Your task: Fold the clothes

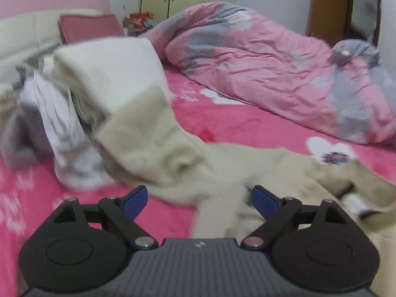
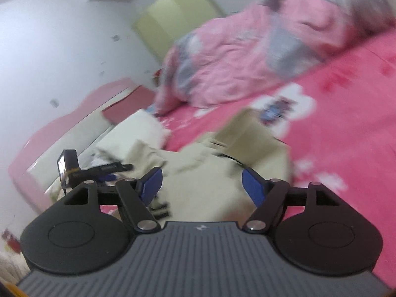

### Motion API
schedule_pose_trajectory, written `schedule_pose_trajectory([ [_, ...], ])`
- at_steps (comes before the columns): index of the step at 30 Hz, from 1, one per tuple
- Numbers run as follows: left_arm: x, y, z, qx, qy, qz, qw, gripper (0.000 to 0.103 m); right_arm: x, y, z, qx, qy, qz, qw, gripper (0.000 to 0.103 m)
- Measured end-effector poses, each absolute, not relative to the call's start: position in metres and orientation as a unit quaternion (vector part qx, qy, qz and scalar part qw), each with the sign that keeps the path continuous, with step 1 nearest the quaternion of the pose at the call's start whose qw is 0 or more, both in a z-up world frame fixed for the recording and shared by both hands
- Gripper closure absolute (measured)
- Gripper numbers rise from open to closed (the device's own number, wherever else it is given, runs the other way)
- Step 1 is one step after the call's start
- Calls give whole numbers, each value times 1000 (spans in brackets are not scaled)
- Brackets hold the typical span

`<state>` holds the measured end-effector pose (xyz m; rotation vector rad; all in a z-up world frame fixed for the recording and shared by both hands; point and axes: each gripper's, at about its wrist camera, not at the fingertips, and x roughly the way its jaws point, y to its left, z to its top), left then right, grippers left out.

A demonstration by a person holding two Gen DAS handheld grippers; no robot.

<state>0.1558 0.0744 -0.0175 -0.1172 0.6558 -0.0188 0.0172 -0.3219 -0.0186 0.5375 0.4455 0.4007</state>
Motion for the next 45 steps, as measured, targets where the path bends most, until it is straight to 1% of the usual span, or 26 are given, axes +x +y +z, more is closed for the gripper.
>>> schedule_pose_trajectory([
  [2,144,70,-29,-69,325,-12,943,11,40,-297,-7,234,229,212,921,30],
  [6,133,71,-57,-99,347,-10,933,11,106,-239,-3,177,284,230,914,27],
  [11,124,76,-90,-138,374,-13,917,12,190,-179,-27,126,374,211,894,26],
  [19,116,71,-98,-107,353,-22,929,10,263,-94,-62,7,406,214,888,26],
  [20,115,70,-98,-103,350,-22,931,10,269,-88,-68,-11,410,207,888,28],
  [21,114,70,-98,-101,349,-22,932,10,275,-82,-76,-31,414,193,889,32],
  [22,114,70,-98,-101,348,-23,932,10,277,-81,-82,-41,415,180,891,44],
  [23,114,70,-98,-100,346,-23,932,10,276,-86,-84,-27,410,179,894,47],
  [24,114,70,-98,-100,345,-22,933,10,275,-91,-85,-14,405,178,897,56],
  [25,113,70,-99,-100,345,-21,933,10,274,-96,-86,-1,400,177,899,75],
  [26,113,69,-99,-99,344,-21,934,10,271,-102,-84,13,394,176,902,81],
  [28,113,69,-100,-98,342,-19,934,10,260,-117,-73,45,368,175,912,86],
  [31,113,68,-99,-96,342,-17,934,10,236,-144,-50,80,326,176,925,89],
  [37,113,66,-97,-92,347,-11,933,10,163,-229,6,167,224,166,946,90],
  [41,112,65,-93,-95,356,-3,930,10,109,-303,35,226,154,110,956,90],
  [45,107,69,-88,-112,363,-4,925,11,50,-380,50,256,90,10,962,92],
])
